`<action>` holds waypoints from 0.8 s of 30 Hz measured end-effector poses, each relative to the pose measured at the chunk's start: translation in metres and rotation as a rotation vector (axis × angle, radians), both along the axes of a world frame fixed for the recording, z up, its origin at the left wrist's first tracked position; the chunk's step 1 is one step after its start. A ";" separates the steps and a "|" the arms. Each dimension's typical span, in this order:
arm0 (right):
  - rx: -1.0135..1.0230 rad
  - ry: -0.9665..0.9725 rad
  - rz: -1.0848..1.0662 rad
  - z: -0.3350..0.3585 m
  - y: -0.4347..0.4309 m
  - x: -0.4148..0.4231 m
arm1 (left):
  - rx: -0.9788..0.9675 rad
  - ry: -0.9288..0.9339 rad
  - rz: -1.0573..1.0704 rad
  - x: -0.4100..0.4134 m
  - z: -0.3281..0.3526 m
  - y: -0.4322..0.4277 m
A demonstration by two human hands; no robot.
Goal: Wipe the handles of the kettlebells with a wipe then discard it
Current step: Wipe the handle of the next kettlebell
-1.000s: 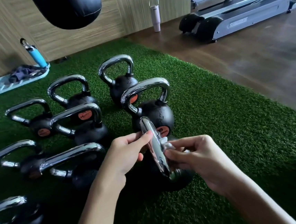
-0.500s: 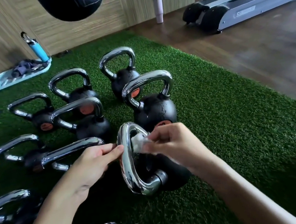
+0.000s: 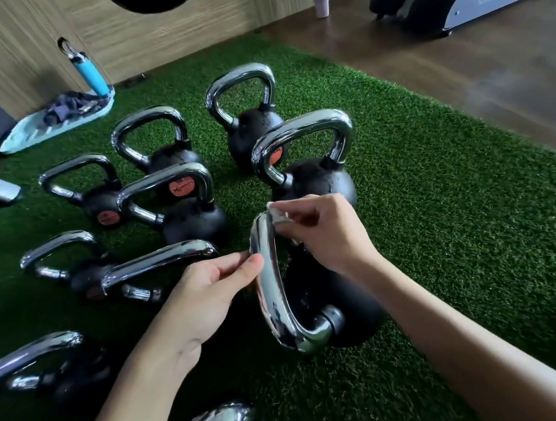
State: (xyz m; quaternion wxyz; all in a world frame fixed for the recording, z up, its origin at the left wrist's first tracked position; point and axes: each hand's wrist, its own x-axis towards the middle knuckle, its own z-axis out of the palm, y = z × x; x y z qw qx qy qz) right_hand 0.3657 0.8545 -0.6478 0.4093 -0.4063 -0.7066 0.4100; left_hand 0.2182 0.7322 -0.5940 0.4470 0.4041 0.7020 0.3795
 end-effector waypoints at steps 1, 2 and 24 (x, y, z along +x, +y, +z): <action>0.010 0.031 0.053 0.002 -0.003 0.000 | 0.005 -0.012 0.014 0.000 0.000 0.000; -0.012 0.073 0.111 0.005 -0.009 0.002 | 0.008 -0.019 0.024 -0.001 -0.001 0.000; -0.196 0.092 0.081 0.016 -0.040 0.020 | 0.039 -0.028 -0.054 -0.003 0.002 -0.001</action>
